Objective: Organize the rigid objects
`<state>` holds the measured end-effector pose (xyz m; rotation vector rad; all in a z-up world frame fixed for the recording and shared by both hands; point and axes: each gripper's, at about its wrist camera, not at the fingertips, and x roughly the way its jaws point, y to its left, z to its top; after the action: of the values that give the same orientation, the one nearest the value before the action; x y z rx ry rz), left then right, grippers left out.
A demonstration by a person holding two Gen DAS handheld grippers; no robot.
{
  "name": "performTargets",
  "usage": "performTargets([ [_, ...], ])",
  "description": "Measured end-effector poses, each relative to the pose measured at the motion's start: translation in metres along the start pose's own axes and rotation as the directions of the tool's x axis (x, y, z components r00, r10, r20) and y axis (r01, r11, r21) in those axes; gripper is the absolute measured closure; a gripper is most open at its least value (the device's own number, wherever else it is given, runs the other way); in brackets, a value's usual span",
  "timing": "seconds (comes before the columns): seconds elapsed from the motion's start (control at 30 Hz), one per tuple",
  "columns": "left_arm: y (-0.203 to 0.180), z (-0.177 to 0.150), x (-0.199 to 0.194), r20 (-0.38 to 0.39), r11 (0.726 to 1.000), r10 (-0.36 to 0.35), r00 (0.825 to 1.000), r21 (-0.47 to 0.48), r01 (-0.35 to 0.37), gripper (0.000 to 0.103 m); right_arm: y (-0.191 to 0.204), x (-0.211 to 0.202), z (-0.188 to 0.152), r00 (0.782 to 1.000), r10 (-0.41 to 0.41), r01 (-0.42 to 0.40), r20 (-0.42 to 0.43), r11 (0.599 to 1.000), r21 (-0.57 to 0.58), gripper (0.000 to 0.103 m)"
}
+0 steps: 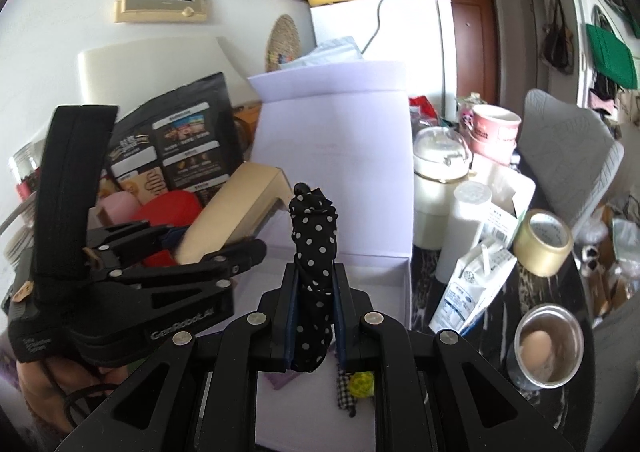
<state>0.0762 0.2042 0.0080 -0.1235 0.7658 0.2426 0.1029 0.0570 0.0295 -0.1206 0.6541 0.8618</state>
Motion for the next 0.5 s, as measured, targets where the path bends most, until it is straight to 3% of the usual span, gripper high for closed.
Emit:
performTargets([
  [0.5,0.006,-0.017,0.054,-0.16,1.0,0.007,0.987,0.01,-0.006,0.059,-0.022,0.063,-0.014,0.993,-0.03,0.039,-0.118,0.996,0.075,0.088],
])
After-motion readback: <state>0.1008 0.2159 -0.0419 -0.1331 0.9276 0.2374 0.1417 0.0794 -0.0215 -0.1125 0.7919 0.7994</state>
